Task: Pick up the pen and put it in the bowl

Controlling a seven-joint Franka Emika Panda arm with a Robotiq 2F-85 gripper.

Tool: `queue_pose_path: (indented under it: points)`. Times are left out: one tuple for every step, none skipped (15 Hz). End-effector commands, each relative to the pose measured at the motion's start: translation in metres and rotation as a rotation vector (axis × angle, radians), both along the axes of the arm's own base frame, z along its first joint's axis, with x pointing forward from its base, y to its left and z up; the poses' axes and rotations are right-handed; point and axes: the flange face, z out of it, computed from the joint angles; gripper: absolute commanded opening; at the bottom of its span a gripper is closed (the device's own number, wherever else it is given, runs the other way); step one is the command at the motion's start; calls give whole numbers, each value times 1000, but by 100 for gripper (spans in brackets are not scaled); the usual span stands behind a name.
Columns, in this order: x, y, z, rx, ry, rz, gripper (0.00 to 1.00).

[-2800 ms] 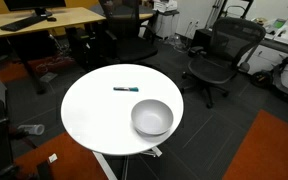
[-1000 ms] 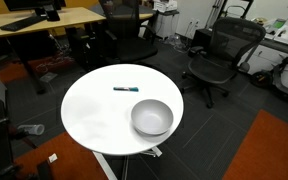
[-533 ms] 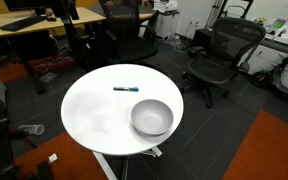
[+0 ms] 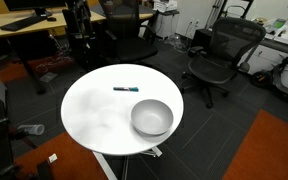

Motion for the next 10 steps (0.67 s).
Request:
queue_pose_path:
  points:
    - [19,-2,-19,-10,-9,-50,100]
    - [22,-3,-24,-7,-13,-53,100]
    - [26,-5,-30,-1,-20,-61,100]
    - [30,-6,-35,2,-30,-62,100]
    - [33,-9,-40,6,-41,-65,100]
    - [37,-10,-45,6,-50,-67,100]
    - [40,-13,-50,2,-54,-72,100]
    - [43,-14,-54,1,-59,-75,100]
    - [47,-16,-60,-4,-58,-79,100]
    - [50,-17,-65,-6,-56,-81,100]
